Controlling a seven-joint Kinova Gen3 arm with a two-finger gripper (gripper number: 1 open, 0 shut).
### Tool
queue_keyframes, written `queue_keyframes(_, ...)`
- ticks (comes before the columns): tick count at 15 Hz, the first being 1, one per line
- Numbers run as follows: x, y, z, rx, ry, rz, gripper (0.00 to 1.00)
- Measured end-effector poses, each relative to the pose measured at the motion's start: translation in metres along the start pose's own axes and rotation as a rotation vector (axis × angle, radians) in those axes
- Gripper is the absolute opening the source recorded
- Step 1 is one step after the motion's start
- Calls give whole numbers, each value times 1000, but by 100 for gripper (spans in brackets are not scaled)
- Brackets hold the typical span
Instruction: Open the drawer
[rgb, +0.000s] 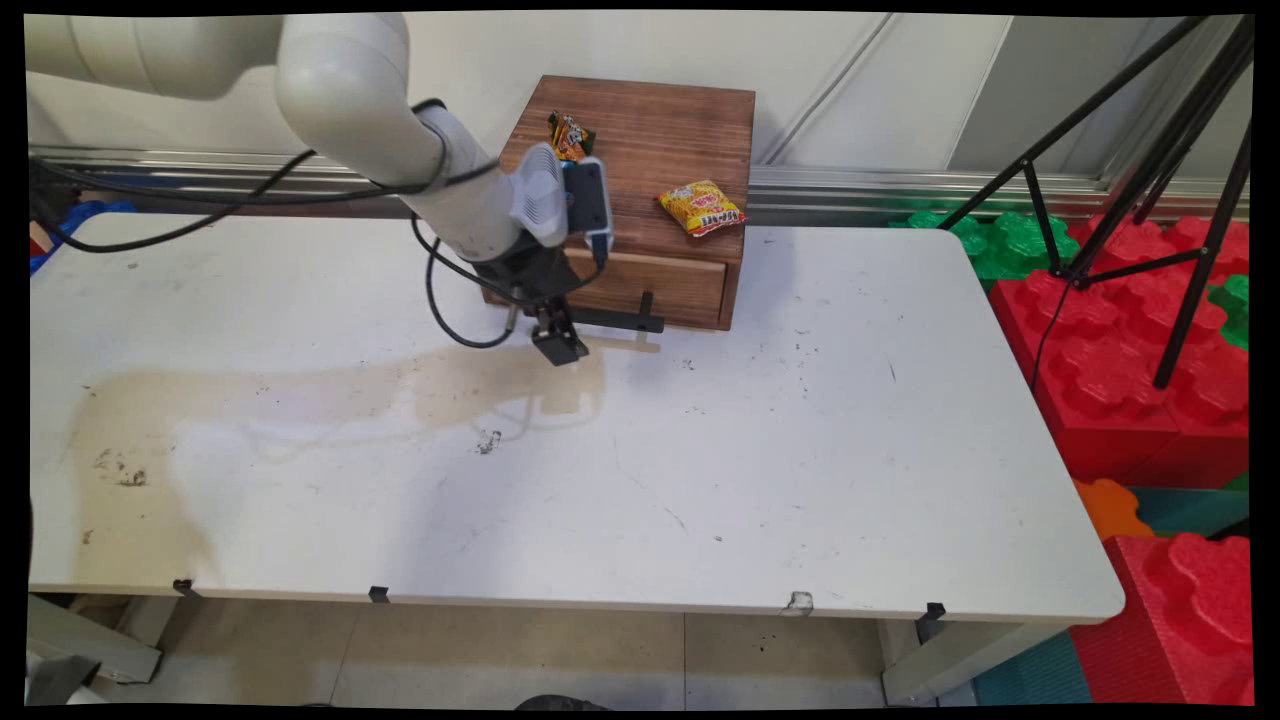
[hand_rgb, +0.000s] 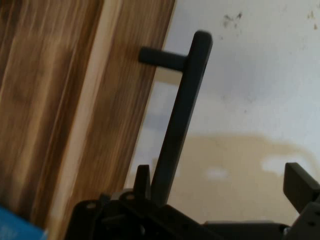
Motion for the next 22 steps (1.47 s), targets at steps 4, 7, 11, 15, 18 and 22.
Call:
queue_keyframes(4, 4, 3, 18, 5, 19, 17, 100)
queue_keyframes(7, 5, 2, 31, 8, 29, 25, 100)
queue_keyframes(11, 5, 0, 47, 2, 40, 26, 100)
queue_keyframes(15, 5, 2, 56, -15, 38, 10, 100)
queue_keyframes(18, 5, 6, 59, -30, 31, -6, 100)
queue_keyframes(22, 5, 12, 58, -48, 19, -32, 100)
